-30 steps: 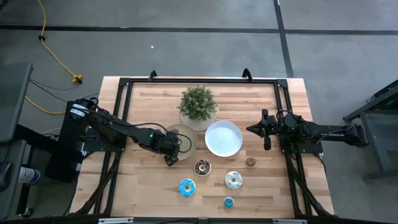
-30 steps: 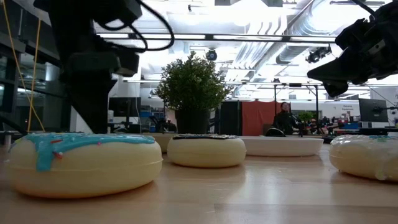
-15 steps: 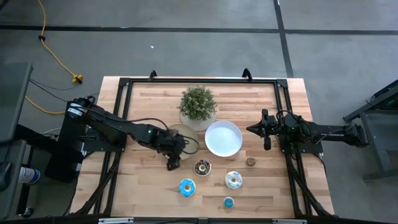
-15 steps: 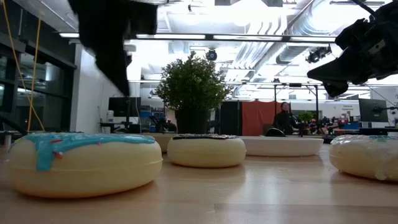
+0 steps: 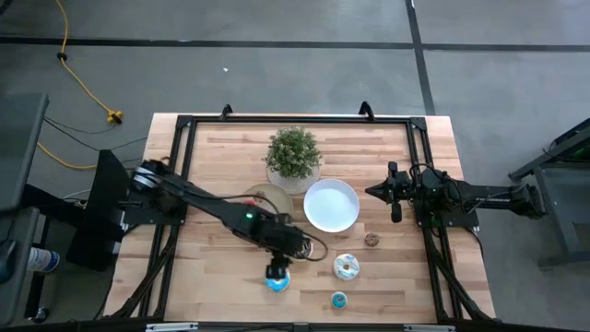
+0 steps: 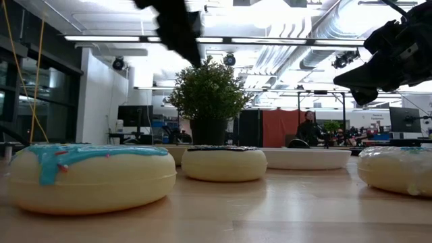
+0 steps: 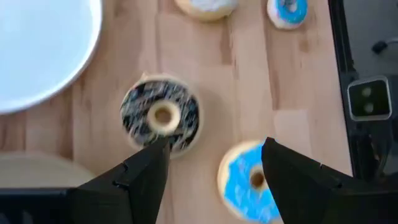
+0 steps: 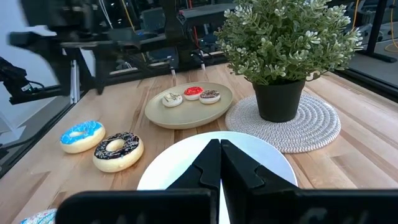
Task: Pick & Place donuts
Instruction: Put the small blue donut on the brown plate
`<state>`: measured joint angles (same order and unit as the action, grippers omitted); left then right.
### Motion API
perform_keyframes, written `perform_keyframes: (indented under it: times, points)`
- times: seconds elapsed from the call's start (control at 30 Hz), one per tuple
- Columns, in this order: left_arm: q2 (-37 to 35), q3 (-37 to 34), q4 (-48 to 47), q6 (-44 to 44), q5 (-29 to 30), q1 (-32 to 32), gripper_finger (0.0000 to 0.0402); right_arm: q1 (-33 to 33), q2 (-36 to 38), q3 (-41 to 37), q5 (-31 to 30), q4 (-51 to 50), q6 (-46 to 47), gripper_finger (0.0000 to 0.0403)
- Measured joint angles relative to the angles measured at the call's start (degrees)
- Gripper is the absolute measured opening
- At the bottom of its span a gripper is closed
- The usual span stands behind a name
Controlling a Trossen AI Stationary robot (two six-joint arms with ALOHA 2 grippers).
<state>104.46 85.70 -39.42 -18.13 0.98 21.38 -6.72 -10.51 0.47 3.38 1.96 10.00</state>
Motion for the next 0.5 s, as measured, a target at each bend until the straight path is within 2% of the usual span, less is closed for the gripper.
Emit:
perform_keyframes:
  times: [0.3,0.4,0.5]
  points:
    - [16.17,21.85,-4.33,7.16,-0.93,1.98,0.0246,0.02,0.0,0.0,0.0,0.0,0.02,0.0]
    - [20.56,26.22,-3.93,10.14,-0.9,2.99,0.0246,0.0,-0.01,0.0,0.0,0.0,0.0,0.0]
    - [23.67,27.31,-1.76,12.69,-0.67,4.21,0.0246,0.0,0.0,0.0,0.02,0.0,0.02,0.0]
